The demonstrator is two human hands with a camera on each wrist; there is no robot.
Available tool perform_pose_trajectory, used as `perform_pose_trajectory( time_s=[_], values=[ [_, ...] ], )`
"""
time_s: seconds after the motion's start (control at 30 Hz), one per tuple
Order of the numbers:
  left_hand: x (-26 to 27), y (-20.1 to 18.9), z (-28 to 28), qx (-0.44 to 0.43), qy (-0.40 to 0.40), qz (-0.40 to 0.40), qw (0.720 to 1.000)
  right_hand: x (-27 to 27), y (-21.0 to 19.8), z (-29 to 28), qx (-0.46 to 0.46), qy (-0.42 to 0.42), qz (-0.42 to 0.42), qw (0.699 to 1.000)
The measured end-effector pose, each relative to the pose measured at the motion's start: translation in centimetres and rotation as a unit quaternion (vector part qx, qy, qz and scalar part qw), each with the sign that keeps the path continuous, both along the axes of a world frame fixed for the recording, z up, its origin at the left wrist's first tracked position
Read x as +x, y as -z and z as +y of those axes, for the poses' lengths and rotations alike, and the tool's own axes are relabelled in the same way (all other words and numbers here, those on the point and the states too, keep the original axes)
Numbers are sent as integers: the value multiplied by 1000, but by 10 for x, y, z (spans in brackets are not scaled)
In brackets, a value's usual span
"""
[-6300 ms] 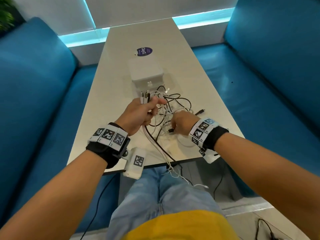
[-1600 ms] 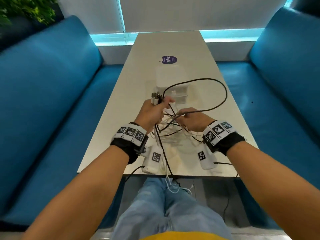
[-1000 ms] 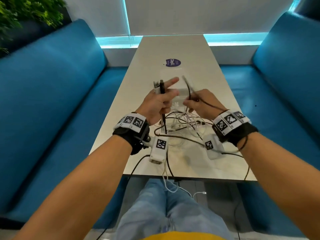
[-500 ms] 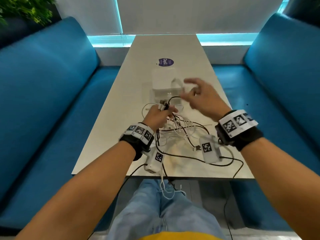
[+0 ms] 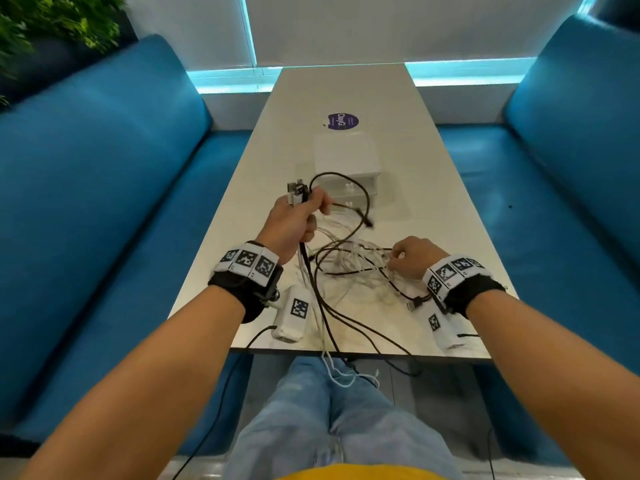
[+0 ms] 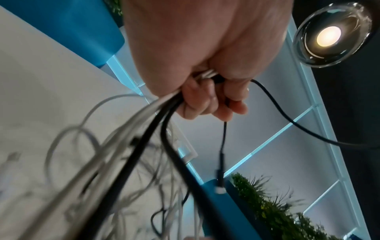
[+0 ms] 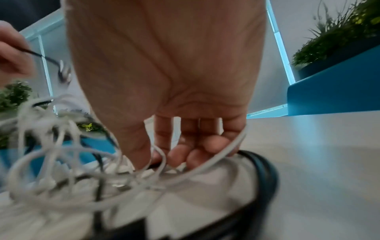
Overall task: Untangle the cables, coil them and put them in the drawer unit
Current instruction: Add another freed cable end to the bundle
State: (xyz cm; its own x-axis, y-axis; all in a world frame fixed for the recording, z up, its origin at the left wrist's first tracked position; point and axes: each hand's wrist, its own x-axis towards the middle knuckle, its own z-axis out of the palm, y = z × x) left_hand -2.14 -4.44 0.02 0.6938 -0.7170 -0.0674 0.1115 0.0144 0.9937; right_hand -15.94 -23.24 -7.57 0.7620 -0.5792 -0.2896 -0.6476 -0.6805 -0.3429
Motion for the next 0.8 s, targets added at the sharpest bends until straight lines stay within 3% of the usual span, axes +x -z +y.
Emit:
perform_pose_trajectory(
  time_s=[0.1,0.2,0.3,0.37,0.43,0.53,0.67,0.8],
  values=[
    [4,-13,5,-4,-8,3,1000,-1,-2,-6,-18,5,11,1000],
    [3,-18,6,6,2,-16,1000,0,-22,-12,18,35,-79,996],
    [-3,-19,1,6,11,-28,1000,0,-60,-4,128,32,-212,968],
    [-10,-19,-5,8,23,-42,999,-1,-84,10,233,24,-247,940],
    [-17,-18,-11,13,33,-56,998,-2,-100,21,274,3,-241,931],
    [-26,-19,-15,25,53,-75,995,-9,-109,26,245,-67,-232,939],
    [-35,-23,-11,39,113,-98,988,-44,-103,7,203,-78,-239,946],
    [-50,-28,-17,48,151,-96,983,-100,-93,-14,197,-90,-128,968]
  ],
)
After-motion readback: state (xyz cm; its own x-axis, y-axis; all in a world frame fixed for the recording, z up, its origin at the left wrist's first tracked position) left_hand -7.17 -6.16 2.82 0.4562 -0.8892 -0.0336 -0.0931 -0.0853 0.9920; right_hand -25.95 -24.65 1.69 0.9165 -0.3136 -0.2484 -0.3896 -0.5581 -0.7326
